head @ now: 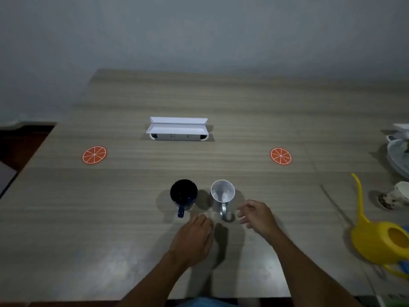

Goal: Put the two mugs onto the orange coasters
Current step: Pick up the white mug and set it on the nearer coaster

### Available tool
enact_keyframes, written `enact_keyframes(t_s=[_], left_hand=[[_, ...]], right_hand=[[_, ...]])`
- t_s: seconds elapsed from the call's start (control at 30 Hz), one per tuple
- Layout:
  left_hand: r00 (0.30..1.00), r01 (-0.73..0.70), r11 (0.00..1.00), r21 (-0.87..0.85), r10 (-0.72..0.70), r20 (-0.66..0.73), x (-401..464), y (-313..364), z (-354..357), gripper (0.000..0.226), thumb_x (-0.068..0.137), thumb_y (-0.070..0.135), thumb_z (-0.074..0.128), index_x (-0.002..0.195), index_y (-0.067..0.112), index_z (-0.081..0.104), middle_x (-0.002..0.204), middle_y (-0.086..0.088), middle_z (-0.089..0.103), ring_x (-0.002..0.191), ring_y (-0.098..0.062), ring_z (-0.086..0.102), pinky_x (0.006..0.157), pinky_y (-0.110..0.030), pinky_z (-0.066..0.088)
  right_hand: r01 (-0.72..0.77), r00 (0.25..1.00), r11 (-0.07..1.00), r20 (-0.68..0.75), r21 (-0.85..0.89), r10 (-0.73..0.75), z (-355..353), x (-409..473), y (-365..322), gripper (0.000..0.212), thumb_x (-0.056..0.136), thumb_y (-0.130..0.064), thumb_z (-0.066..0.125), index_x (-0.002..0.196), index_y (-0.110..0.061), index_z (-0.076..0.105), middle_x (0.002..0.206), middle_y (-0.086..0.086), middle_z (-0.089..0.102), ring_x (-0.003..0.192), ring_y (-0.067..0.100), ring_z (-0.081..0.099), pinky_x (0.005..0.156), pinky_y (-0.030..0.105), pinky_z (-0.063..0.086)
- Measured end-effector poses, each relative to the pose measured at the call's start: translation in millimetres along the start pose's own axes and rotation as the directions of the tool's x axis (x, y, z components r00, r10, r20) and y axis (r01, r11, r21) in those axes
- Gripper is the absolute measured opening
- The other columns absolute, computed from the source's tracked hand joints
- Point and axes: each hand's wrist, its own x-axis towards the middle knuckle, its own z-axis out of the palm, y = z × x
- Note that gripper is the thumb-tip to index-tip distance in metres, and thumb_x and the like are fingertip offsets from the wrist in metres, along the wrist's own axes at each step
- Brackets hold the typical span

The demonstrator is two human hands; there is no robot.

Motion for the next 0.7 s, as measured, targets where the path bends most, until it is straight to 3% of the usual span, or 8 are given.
enact_keyframes(t_s=[0.1,0.2,0.27,0.3,0.33,0.43,0.47,0.7], left_hand=[[0.973,0.107,0.988,0.109,-0.127,0.195,0.5,-7.4,18.8,0.059,0.094,0.046,0.049,0.140,0.010,0.043,0.142,-0.013,0.048,0.131,-0.031,0.043,0.106,-0.040,0.041],[0.943,0.152,0.965,0.212,-0.206,0.260,2.5,-11.2,38.3,0.102,0.084,0.074,0.036,0.157,0.005,0.019,0.167,-0.019,0.019,0.154,-0.038,0.014,0.117,-0.058,0.028],[0.924,0.171,0.958,0.229,-0.237,0.299,4.5,-11.5,48.5,0.110,0.083,0.083,0.031,0.159,0.010,-0.001,0.166,-0.010,-0.015,0.152,-0.028,-0.015,0.120,-0.065,0.011],[0.915,0.185,0.955,0.232,-0.254,0.315,4.2,-9.3,51.0,0.112,0.083,0.086,0.029,0.159,0.012,-0.006,0.162,-0.008,-0.022,0.148,-0.026,-0.021,0.120,-0.067,0.005],[0.918,0.188,0.955,0.231,-0.255,0.305,4.8,-9.2,55.8,0.113,0.081,0.089,0.028,0.159,0.012,-0.003,0.163,-0.009,-0.019,0.149,-0.028,-0.017,0.118,-0.070,0.004],[0.913,0.179,0.957,0.230,-0.248,0.324,1.6,-6.7,65.8,0.115,0.078,0.093,0.031,0.155,0.007,0.030,0.165,-0.016,0.025,0.150,-0.042,0.023,0.108,-0.080,0.025],[0.927,0.166,0.960,0.225,-0.230,0.297,0.3,-8.6,71.8,0.115,0.078,0.093,0.033,0.154,0.006,0.034,0.163,-0.017,0.031,0.148,-0.043,0.029,0.106,-0.081,0.028],[0.952,0.127,0.968,0.217,-0.180,0.246,2.1,-14.5,81.7,0.115,0.078,0.094,0.033,0.158,0.013,0.016,0.164,-0.017,0.025,0.151,-0.041,0.020,0.110,-0.080,0.015]], right_hand=[[-0.123,0.986,0.971,0.132,0.204,0.097,6.3,-4.0,2.1,0.023,0.102,-0.026,0.057,0.107,-0.008,0.070,0.084,0.014,0.076,0.063,0.026,0.069,0.056,0.030,0.047],[-0.226,0.960,0.934,0.228,0.276,0.165,14.4,-6.4,9.3,0.034,0.103,-0.044,0.051,0.112,-0.017,0.069,0.096,0.016,0.080,0.073,0.033,0.076,0.064,0.034,0.053],[-0.309,0.929,0.903,0.298,0.299,0.219,19.3,-4.1,12.7,0.046,0.102,-0.056,0.044,0.117,-0.020,0.069,0.103,0.016,0.081,0.082,0.036,0.078,0.068,0.035,0.057],[-0.352,0.910,0.884,0.332,0.307,0.246,22.7,-2.8,14.0,0.052,0.101,-0.061,0.041,0.119,-0.021,0.068,0.106,0.016,0.081,0.086,0.038,0.078,0.069,0.035,0.057],[-0.377,0.897,0.877,0.355,0.300,0.264,25.4,0.2,15.0,0.056,0.100,-0.064,0.038,0.122,-0.021,0.067,0.108,0.016,0.080,0.090,0.039,0.078,0.070,0.036,0.058],[-0.406,0.874,0.867,0.399,0.288,0.276,31.0,4.7,11.8,0.067,0.098,-0.070,0.035,0.127,-0.017,0.064,0.114,0.016,0.078,0.096,0.039,0.078,0.072,0.038,0.058],[-0.402,0.875,0.872,0.399,0.281,0.274,32.5,7.2,10.8,0.070,0.097,-0.071,0.035,0.126,-0.014,0.065,0.113,0.017,0.078,0.096,0.039,0.078,0.073,0.038,0.059],[-0.457,0.845,0.866,0.405,0.205,0.350,41.2,23.9,1.8,0.086,0.087,-0.084,0.036,0.105,-0.007,0.071,0.106,0.021,0.079,0.092,0.039,0.079,0.074,0.040,0.062]])
